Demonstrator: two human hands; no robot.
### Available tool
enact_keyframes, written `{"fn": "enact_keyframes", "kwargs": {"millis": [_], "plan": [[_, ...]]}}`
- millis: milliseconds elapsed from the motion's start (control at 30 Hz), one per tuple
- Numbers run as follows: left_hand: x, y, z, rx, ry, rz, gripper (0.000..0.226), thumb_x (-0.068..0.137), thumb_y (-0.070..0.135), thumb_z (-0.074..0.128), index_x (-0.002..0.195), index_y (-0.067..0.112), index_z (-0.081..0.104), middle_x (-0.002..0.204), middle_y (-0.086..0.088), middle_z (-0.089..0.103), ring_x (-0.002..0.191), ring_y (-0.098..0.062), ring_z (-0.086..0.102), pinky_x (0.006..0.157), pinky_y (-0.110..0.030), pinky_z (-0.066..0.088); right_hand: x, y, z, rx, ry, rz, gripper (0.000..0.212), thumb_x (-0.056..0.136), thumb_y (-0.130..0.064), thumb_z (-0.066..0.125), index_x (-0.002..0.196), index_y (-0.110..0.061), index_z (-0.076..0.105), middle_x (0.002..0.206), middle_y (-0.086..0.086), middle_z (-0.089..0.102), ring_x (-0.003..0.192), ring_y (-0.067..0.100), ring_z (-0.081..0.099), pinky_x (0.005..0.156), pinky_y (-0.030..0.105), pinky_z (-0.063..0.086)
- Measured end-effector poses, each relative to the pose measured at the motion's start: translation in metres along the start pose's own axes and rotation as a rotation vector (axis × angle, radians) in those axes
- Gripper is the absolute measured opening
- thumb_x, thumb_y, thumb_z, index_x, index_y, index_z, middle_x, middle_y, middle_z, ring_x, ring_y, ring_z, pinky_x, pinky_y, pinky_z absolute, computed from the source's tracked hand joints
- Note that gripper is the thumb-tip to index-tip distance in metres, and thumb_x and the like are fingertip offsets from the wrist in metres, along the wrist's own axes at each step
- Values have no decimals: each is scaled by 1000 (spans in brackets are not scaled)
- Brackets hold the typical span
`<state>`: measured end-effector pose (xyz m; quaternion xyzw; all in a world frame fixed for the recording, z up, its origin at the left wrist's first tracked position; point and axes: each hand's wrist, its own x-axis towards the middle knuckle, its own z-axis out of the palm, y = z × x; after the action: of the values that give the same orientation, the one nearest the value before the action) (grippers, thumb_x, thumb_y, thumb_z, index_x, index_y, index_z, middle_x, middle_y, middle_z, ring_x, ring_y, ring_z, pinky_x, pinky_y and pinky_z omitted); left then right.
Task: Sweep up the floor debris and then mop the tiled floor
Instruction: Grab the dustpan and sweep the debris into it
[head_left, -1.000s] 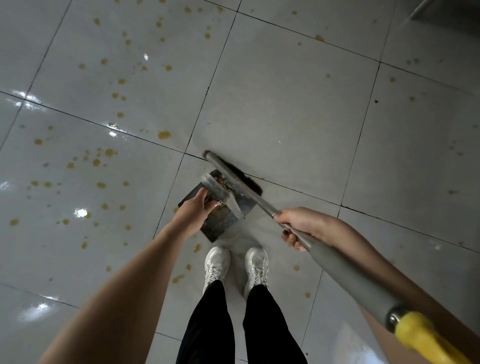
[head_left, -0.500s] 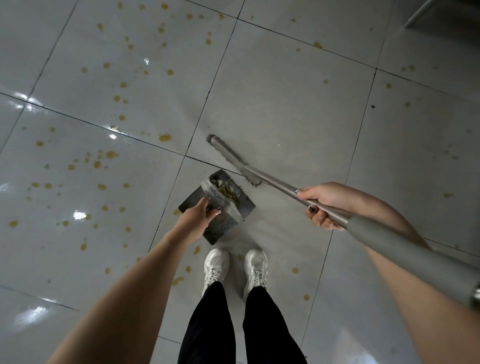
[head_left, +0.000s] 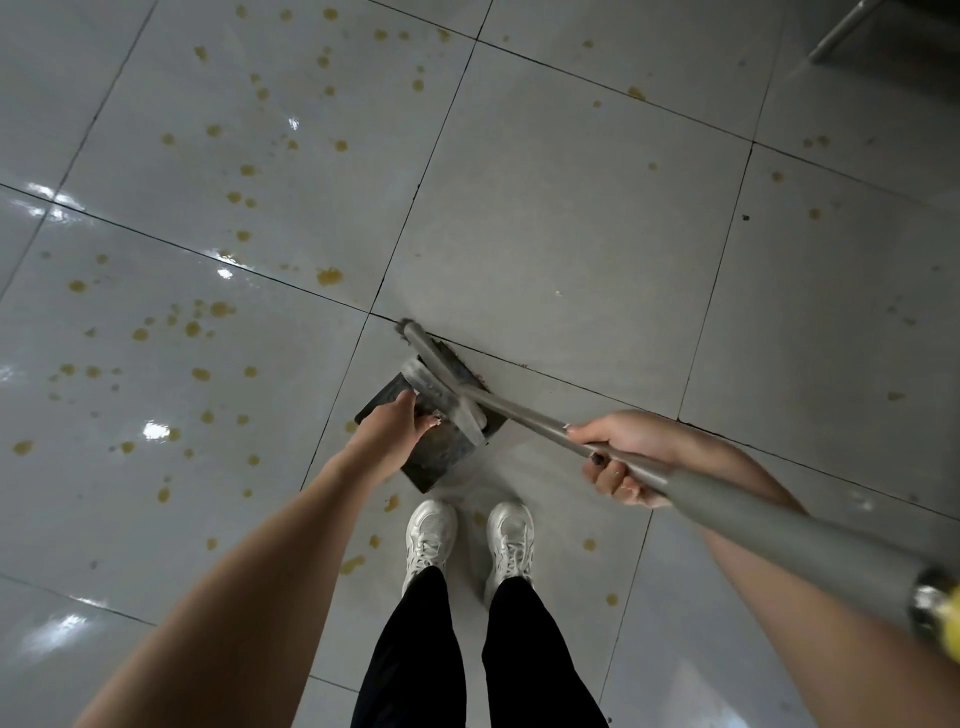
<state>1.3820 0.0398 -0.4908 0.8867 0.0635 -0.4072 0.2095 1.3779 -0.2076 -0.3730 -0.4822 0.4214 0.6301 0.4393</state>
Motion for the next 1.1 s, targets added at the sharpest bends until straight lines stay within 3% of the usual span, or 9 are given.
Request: {"fn": "enact_keyframes", "kwargs": {"millis": [167,333,500,567,633,700,800,967,1100], "plan": [[-5,4,1,76,27,13,35,94,35,49,111,4,47,97,-13,63,80,-24,56,65,-31,40,-24,0,-25,101,1,-47,31,99,-35,39,74,-16,37,42,-4,34,22,2,31,23,10,24],[-12,1,6,96,0,25,36,93,34,51,114,5,47,100,-11,63,81,-20,54,68,-30,41,-28,2,-30,-40,106,-108,20,98,-39,38,84,-25,41,61,-2,28,25,3,31,24,10,26],[-17,-1,14,89,25,-3,31,93,36,51,105,7,48,72,3,51,61,-11,46,52,-26,33,-10,1,-2,-188,249,-252,10,101,-25,37,109,-23,42,61,3,36,20,4,34,29,7,30],[-19,-2,16,77,38,-17,30,93,37,51,103,9,47,67,6,47,57,-6,42,46,-23,28,3,0,14,-215,248,-249,11,101,-23,37,101,-14,42,61,4,37,19,4,35,29,7,31],[-20,-4,19,59,48,-22,30,93,38,51,104,11,46,67,7,48,57,-5,43,45,-22,27,12,1,24,-204,206,-178,27,101,-25,38,80,-8,42,59,2,38,19,3,35,28,6,29],[-20,-6,21,50,65,-31,33,93,40,50,107,10,46,67,6,48,57,-6,44,44,-22,27,11,2,22,-156,153,-114,34,101,-30,37,71,-12,39,51,-1,40,19,3,34,27,7,26],[-20,-8,18,42,76,-40,36,92,40,50,111,9,46,70,5,50,61,-9,49,49,-22,34,-5,3,0,-101,127,-108,15,100,-33,39,93,-20,40,52,-3,36,21,2,34,24,9,26],[-28,-18,7,128,-8,-61,34,93,38,50,107,7,48,96,-9,65,87,-24,62,74,-35,48,-22,6,-21,-76,149,-184,16,99,-33,40,109,-22,34,60,-2,30,23,2,33,25,9,26],[-37,-30,-17,43,-42,-90,25,95,32,48,100,8,46,89,-7,60,83,-22,61,68,-30,50,-21,7,-20,-27,203,-291,8,100,-29,38,103,-25,44,60,0,33,23,3,33,27,8,26]]}}
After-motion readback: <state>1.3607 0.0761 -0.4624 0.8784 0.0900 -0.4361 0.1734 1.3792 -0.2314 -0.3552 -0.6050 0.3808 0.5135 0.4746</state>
